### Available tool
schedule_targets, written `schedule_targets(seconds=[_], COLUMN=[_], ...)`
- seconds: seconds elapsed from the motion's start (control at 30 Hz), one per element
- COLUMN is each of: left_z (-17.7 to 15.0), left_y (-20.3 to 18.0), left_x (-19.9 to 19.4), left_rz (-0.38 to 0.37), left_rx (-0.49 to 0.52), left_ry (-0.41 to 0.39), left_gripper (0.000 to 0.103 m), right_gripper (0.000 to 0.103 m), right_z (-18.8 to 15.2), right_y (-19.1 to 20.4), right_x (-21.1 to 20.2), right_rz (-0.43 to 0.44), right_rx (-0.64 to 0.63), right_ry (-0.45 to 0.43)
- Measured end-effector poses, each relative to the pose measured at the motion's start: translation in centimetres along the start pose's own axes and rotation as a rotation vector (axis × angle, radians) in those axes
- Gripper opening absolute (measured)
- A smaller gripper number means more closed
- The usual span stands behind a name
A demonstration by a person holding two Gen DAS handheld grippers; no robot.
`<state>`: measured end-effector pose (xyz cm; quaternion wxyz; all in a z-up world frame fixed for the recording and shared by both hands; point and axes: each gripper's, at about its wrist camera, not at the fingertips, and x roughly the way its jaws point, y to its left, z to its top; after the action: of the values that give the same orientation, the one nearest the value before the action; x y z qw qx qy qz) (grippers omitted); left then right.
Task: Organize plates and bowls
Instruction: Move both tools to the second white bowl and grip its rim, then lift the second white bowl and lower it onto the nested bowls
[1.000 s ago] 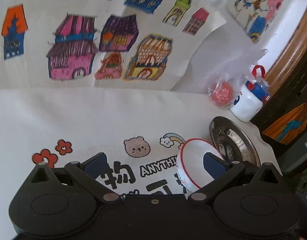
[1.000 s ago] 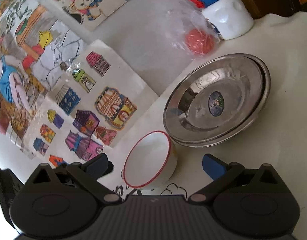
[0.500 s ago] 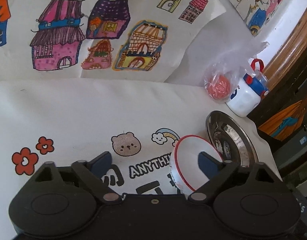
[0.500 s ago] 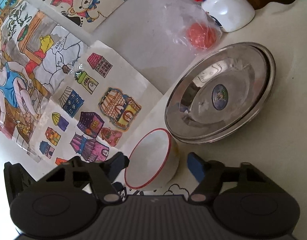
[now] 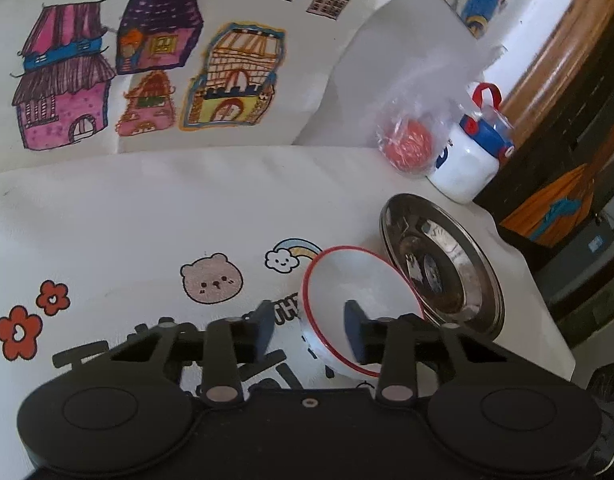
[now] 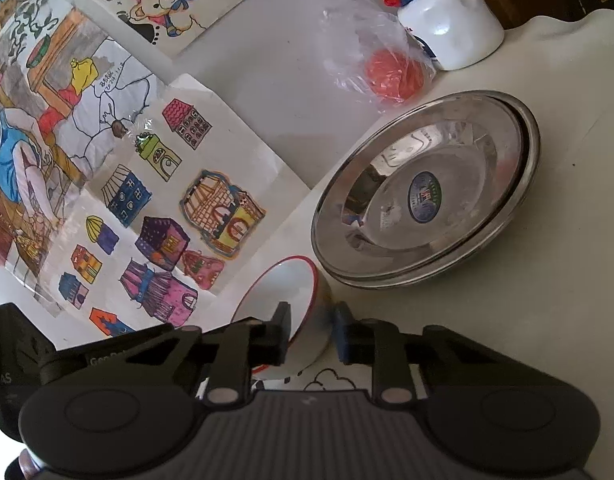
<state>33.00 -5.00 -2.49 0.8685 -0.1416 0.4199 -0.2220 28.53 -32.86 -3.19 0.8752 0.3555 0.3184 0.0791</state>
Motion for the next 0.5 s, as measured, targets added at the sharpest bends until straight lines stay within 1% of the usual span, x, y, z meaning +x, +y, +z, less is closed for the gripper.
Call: schedule_targets(seconds=[0.07, 0.13, 0.33, 0.5], left_z=[0.0, 0.0, -0.1, -0.2], left_y=[0.0, 0.0, -0.2, -0.3], left_x=[0.1, 0.1, -0.3, -1.8], left_rz=[0.000, -0.006, 0.000, -0.004], left_rx=[0.007, 0.015, 0.011, 0.010], left_ry=[0.006, 0.008, 0.000, -0.024], left_gripper=[0.023, 0.020, 0.019, 0.019], right_gripper=[0.025, 0.024, 0.021, 0.020], right_z=[0.0, 0.0, 0.0, -0.1], right_y=[0.0, -0.1, 0.0, 0.6], right_x=[0.0, 0.0, 0.1, -0.6], right_rz=[0.001, 0.002, -0.008, -0.001], right_rx=[0.000, 0.004, 0.008, 0.002], right_ry=[0.000, -0.001, 0.005, 0.002])
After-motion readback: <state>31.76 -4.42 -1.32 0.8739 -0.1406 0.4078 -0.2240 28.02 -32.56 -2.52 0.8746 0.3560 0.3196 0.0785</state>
